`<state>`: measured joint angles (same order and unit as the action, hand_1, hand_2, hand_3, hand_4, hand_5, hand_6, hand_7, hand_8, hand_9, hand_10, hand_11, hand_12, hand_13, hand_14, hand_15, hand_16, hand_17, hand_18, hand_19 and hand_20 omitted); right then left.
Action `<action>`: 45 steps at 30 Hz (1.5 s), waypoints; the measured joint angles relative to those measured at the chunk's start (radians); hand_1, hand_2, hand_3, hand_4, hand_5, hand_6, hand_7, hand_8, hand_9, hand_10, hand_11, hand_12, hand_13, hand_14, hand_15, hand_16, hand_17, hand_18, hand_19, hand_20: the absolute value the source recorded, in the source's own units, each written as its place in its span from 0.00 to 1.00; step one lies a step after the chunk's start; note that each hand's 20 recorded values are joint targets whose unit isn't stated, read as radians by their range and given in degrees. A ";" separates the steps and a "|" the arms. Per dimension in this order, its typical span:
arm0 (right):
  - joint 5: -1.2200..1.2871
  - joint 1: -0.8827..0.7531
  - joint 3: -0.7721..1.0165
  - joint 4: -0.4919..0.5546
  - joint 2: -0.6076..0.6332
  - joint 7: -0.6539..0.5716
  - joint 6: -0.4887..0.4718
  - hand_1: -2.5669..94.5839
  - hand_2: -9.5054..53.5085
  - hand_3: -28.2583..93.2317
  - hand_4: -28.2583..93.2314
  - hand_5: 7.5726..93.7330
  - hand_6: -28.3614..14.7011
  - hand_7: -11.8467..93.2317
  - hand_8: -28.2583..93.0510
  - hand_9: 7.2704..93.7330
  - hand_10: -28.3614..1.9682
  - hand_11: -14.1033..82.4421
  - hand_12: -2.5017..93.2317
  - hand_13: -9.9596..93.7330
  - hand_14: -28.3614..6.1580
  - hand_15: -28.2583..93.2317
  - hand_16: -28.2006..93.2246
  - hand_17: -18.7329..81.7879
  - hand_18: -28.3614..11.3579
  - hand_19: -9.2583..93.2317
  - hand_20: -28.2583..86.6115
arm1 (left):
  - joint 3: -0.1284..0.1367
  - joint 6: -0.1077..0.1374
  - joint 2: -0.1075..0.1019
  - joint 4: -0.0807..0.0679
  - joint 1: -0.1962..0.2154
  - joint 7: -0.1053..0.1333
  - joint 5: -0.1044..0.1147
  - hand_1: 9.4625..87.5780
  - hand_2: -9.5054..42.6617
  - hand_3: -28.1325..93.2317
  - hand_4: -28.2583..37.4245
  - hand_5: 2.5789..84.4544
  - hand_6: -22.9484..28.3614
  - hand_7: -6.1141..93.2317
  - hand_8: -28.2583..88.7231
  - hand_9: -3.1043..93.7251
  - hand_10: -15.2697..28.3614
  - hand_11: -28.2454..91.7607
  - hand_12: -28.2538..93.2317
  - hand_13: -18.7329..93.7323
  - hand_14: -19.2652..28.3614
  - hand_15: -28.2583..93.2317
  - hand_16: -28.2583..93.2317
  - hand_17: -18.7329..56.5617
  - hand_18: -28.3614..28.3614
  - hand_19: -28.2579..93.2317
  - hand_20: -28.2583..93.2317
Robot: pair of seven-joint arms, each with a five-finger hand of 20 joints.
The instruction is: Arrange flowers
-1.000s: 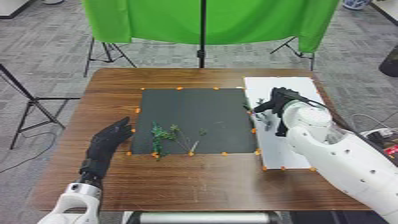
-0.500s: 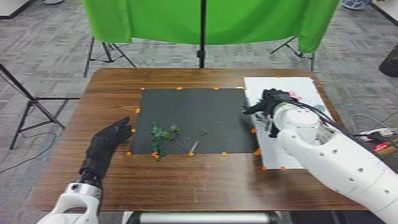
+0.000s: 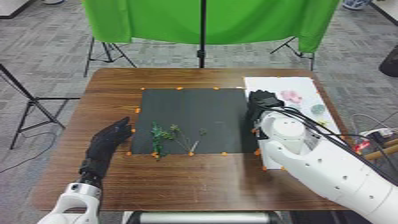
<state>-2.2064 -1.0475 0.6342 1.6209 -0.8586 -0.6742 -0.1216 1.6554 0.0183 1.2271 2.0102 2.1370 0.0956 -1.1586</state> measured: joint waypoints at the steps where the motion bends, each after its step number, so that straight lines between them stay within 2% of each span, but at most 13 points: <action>1: 0.010 -0.011 0.007 0.001 0.001 0.001 0.026 0.60 0.00 0.69 0.14 0.91 0.65 0.35 0.43 0.96 0.58 0.64 0.36 0.99 0.71 0.79 0.53 0.88 0.35 1.00 0.85 | 0.000 0.000 0.000 0.000 0.000 0.000 0.000 0.19 0.15 0.75 0.05 0.47 0.52 0.14 0.20 0.43 0.62 0.32 0.35 0.42 0.76 0.36 0.26 0.25 0.74 0.28 0.37; 6: 0.024 -0.081 0.083 0.041 0.013 0.010 0.090 0.60 0.00 0.71 0.15 0.92 0.64 0.35 0.44 0.96 0.59 0.65 0.35 0.99 0.71 0.80 0.53 0.88 0.35 1.00 0.86 | 0.000 0.000 0.000 0.000 0.000 0.000 0.000 0.19 0.15 0.76 0.05 0.47 0.52 0.14 0.20 0.43 0.62 0.32 0.35 0.42 0.76 0.36 0.26 0.25 0.74 0.28 0.37; 12: 0.060 -0.135 0.141 0.183 0.051 0.029 0.186 0.60 0.00 0.71 0.15 0.92 0.63 0.35 0.44 0.96 0.59 0.65 0.35 0.99 0.71 0.80 0.53 0.89 0.35 1.00 0.87 | 0.000 -0.001 0.000 0.000 0.000 -0.001 0.000 0.19 0.15 0.76 0.05 0.47 0.52 0.14 0.20 0.43 0.62 0.32 0.35 0.42 0.76 0.36 0.27 0.25 0.75 0.28 0.37; 15: 0.080 -0.146 0.149 0.251 0.056 0.040 0.184 0.60 0.00 0.71 0.15 0.92 0.63 0.35 0.44 0.97 0.59 0.65 0.35 0.99 0.71 0.80 0.53 0.89 0.35 1.00 0.87 | -0.001 -0.003 0.000 0.000 0.000 -0.001 0.000 0.19 0.15 0.76 0.05 0.47 0.52 0.14 0.20 0.43 0.62 0.32 0.35 0.42 0.76 0.36 0.27 0.25 0.75 0.28 0.37; 18: 0.090 -0.163 0.153 0.294 0.050 0.052 0.155 0.59 0.00 0.71 0.16 0.92 0.63 0.35 0.45 0.96 0.59 0.65 0.35 0.99 0.72 0.80 0.53 0.89 0.35 1.00 0.87 | -0.002 -0.004 0.000 0.000 -0.001 -0.001 0.000 0.19 0.15 0.76 0.05 0.47 0.52 0.14 0.20 0.43 0.62 0.32 0.35 0.42 0.76 0.36 0.27 0.25 0.75 0.28 0.37; 21: 0.090 -0.179 0.146 0.293 0.038 0.060 0.140 0.52 0.00 0.68 0.18 0.88 0.63 0.33 0.43 0.93 0.57 0.65 0.36 0.97 0.71 0.79 0.54 0.87 0.36 1.00 0.86 | -0.002 -0.005 0.001 0.000 -0.001 -0.002 0.000 0.19 0.15 0.76 0.05 0.47 0.52 0.14 0.20 0.43 0.62 0.32 0.35 0.42 0.76 0.36 0.27 0.25 0.75 0.28 0.37; 24: 0.061 -0.189 0.134 0.267 0.030 0.057 0.139 0.39 0.00 0.73 0.16 0.81 0.57 0.28 0.22 0.89 0.51 0.63 0.36 0.95 0.71 0.78 0.54 0.85 0.36 1.00 0.85 | -0.002 -0.006 0.000 0.000 -0.002 -0.003 0.000 0.19 0.15 0.76 0.05 0.47 0.52 0.14 0.20 0.43 0.62 0.32 0.35 0.42 0.76 0.36 0.27 0.25 0.75 0.28 0.37; 25: 0.037 -0.192 0.134 0.256 0.028 0.053 0.132 0.36 0.00 0.72 0.16 0.79 0.55 0.27 0.20 0.88 0.50 0.63 0.36 0.94 0.70 0.78 0.54 0.84 0.36 1.00 0.85 | -0.001 -0.006 0.000 0.000 -0.002 -0.003 0.000 0.19 0.15 0.76 0.05 0.47 0.52 0.14 0.20 0.43 0.62 0.32 0.35 0.42 0.76 0.36 0.27 0.25 0.75 0.28 0.37; 29: -0.035 -0.211 0.171 0.241 0.028 0.028 0.059 0.31 0.00 0.70 0.16 0.73 0.48 0.22 0.19 0.85 0.45 0.63 0.36 0.92 0.68 0.78 0.55 0.82 0.36 1.00 0.84 | -0.001 -0.007 0.000 0.000 -0.002 -0.004 0.000 0.19 0.15 0.76 0.05 0.46 0.52 0.14 0.20 0.43 0.62 0.32 0.35 0.42 0.76 0.36 0.27 0.25 0.75 0.28 0.37; 33: -0.026 -0.224 0.219 0.241 0.033 0.007 0.034 0.29 0.00 0.68 0.16 0.67 0.41 0.19 0.20 0.81 0.38 0.62 0.37 0.91 0.67 0.77 0.55 0.81 0.36 1.00 0.83 | -0.001 -0.009 0.000 0.000 0.000 -0.005 0.000 0.19 0.15 0.76 0.05 0.46 0.52 0.14 0.20 0.43 0.62 0.32 0.35 0.42 0.76 0.36 0.27 0.25 0.75 0.28 0.37; 39: -0.001 -0.218 0.225 0.225 0.034 -0.027 -0.063 0.25 0.00 0.64 0.13 0.65 0.35 0.18 0.20 0.81 0.33 0.59 0.37 0.92 0.65 0.75 0.54 0.81 0.39 1.00 0.79 | -0.002 -0.011 0.001 0.000 0.000 -0.006 -0.001 0.19 0.15 0.76 0.05 0.46 0.52 0.14 0.20 0.43 0.62 0.32 0.35 0.42 0.76 0.36 0.27 0.25 0.75 0.28 0.37; 43: 0.008 -0.211 0.217 0.194 0.020 -0.058 -0.142 0.25 0.00 0.63 0.13 0.66 0.35 0.19 0.20 0.81 0.33 0.58 0.37 0.92 0.65 0.74 0.54 0.81 0.39 1.00 0.77 | -0.002 -0.014 0.001 0.000 0.000 -0.009 -0.001 0.19 0.15 0.76 0.05 0.46 0.52 0.14 0.20 0.43 0.62 0.32 0.35 0.42 0.76 0.36 0.27 0.25 0.75 0.28 0.37; 45: 0.006 -0.209 0.215 0.185 0.012 -0.066 -0.146 0.30 0.00 0.64 0.12 0.70 0.39 0.20 0.21 0.82 0.36 0.60 0.37 0.93 0.66 0.74 0.54 0.82 0.39 1.00 0.76 | -0.002 -0.016 0.001 0.000 -0.001 -0.011 -0.001 0.19 0.15 0.76 0.05 0.46 0.52 0.14 0.20 0.43 0.62 0.32 0.35 0.42 0.76 0.36 0.27 0.25 0.75 0.28 0.37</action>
<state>-2.2005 -1.2562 0.8494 1.8057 -0.8462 -0.7401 -0.2679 1.6535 0.0025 1.2279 2.0101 2.1365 0.0848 -1.1594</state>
